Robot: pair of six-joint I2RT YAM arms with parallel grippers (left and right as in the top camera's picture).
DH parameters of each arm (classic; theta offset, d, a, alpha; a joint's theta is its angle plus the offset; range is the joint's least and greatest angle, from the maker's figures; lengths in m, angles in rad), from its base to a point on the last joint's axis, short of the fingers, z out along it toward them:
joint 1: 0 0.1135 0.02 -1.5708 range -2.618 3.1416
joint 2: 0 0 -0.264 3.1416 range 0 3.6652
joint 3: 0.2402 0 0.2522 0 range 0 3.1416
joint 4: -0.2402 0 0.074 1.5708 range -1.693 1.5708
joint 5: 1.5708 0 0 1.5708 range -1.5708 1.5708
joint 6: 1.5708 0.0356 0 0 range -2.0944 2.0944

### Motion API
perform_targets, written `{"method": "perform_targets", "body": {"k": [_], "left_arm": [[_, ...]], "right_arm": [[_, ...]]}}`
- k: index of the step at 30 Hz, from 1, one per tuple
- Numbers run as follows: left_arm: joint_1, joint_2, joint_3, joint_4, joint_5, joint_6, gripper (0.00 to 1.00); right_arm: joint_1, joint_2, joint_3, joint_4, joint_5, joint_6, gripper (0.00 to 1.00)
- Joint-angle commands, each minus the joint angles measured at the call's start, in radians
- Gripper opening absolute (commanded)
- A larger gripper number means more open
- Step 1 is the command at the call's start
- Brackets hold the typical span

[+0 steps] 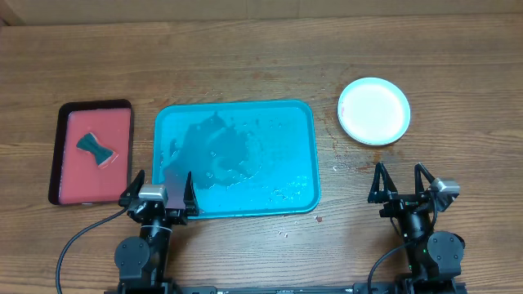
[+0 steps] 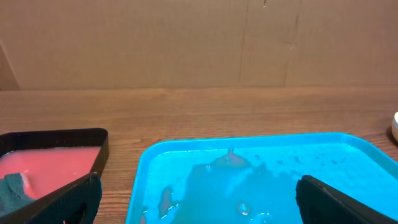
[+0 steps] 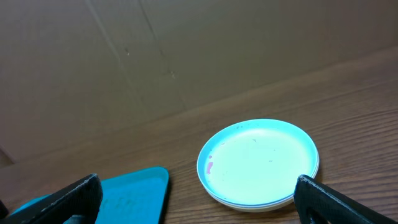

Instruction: Clean dirty plates on tray and stack at the side

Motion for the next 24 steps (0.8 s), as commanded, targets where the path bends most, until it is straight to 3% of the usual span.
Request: {"method": "perform_targets", "body": {"k": [1, 24], "left_arm": [[-0.006, -0.012, -0.004, -0.003, -0.014, 0.023, 1.00], [-0.006, -0.012, -0.004, -0.003, -0.014, 0.023, 1.00]], "right_arm": [[-0.003, -0.010, -0.011, 0.006, 0.002, -0.008, 1.00], [-0.003, -0.010, -0.011, 0.006, 0.014, -0.024, 1.00]]}}
